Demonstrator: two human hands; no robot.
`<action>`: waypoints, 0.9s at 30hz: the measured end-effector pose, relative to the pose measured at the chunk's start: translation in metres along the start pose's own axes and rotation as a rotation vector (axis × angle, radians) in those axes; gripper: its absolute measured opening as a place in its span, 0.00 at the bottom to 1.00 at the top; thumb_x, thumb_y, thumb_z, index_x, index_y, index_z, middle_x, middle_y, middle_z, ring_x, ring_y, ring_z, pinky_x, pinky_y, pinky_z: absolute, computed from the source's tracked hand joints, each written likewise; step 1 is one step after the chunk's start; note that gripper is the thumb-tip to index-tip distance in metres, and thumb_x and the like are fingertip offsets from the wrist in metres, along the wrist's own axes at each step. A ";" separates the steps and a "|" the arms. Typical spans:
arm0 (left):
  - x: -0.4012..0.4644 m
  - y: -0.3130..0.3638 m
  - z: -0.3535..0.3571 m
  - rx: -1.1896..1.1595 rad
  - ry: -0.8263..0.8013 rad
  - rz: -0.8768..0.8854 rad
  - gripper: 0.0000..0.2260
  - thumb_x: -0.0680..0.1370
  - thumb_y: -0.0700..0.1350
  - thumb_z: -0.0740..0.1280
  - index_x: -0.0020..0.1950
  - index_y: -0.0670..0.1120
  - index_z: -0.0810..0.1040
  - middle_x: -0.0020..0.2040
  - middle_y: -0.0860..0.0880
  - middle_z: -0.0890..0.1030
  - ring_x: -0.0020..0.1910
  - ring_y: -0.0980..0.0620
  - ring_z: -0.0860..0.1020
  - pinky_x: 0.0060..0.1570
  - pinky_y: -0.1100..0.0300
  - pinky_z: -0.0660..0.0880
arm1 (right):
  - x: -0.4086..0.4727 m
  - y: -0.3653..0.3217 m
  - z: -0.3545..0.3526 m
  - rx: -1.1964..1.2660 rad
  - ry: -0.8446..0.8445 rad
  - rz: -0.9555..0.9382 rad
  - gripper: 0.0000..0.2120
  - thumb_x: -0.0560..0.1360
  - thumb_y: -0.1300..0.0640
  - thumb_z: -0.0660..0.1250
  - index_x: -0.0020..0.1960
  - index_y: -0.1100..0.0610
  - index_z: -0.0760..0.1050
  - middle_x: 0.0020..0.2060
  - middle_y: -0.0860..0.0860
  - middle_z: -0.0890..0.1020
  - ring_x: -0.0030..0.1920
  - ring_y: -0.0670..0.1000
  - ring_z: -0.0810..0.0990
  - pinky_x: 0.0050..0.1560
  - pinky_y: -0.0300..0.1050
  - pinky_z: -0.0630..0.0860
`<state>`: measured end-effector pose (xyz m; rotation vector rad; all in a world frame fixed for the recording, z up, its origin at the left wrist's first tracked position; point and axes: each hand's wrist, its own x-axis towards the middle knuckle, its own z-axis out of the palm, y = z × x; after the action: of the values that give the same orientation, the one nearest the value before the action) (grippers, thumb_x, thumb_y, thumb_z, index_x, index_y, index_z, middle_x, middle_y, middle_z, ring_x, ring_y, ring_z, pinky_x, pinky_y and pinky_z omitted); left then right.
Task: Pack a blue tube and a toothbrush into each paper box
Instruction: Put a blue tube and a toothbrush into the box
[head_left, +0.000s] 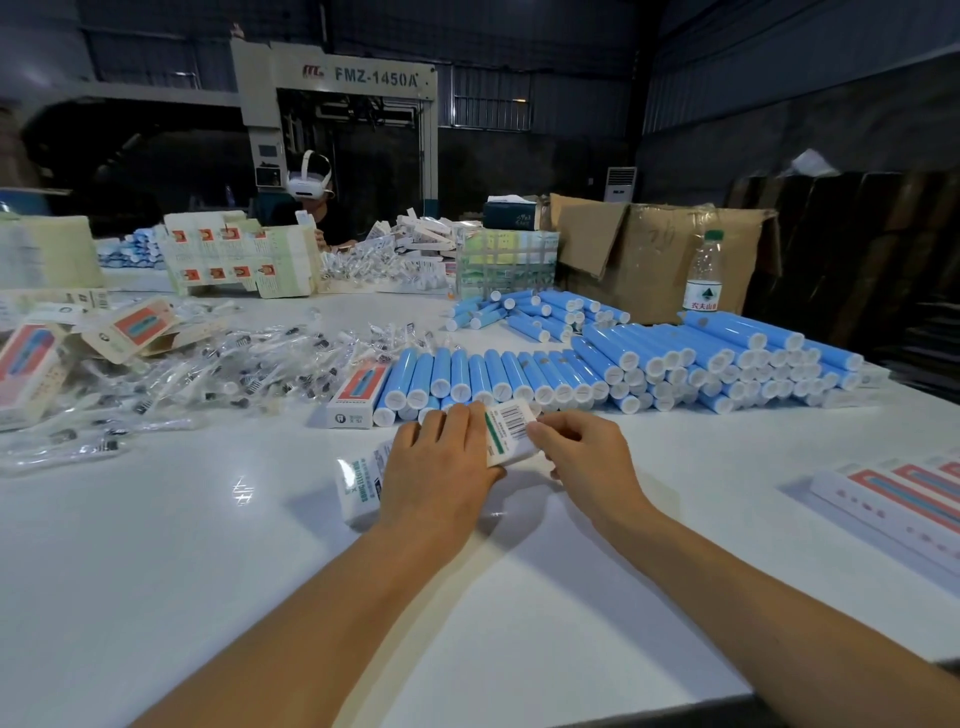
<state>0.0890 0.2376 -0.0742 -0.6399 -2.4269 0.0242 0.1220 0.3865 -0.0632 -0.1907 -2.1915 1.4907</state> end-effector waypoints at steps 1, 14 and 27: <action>0.000 0.001 0.000 -0.001 -0.007 -0.005 0.31 0.80 0.61 0.53 0.76 0.44 0.49 0.69 0.48 0.64 0.65 0.48 0.65 0.61 0.56 0.61 | 0.001 0.000 -0.001 -0.027 0.045 -0.009 0.08 0.74 0.56 0.68 0.37 0.54 0.79 0.34 0.46 0.81 0.37 0.47 0.77 0.35 0.44 0.74; 0.000 0.008 -0.002 0.020 0.008 0.003 0.31 0.80 0.61 0.54 0.75 0.43 0.52 0.67 0.48 0.65 0.63 0.49 0.66 0.58 0.56 0.62 | -0.005 -0.002 0.006 -0.085 0.085 -0.146 0.08 0.76 0.63 0.65 0.38 0.56 0.73 0.35 0.49 0.77 0.35 0.45 0.72 0.34 0.30 0.69; -0.002 0.010 0.000 -0.015 0.009 0.038 0.30 0.80 0.60 0.53 0.75 0.43 0.51 0.67 0.47 0.64 0.62 0.48 0.66 0.57 0.56 0.62 | -0.002 0.003 0.005 -0.129 0.065 -0.197 0.06 0.76 0.65 0.65 0.41 0.57 0.76 0.37 0.47 0.77 0.36 0.44 0.72 0.35 0.29 0.69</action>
<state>0.0949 0.2460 -0.0769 -0.6911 -2.4082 0.0185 0.1210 0.3823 -0.0680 -0.0622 -2.1864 1.2220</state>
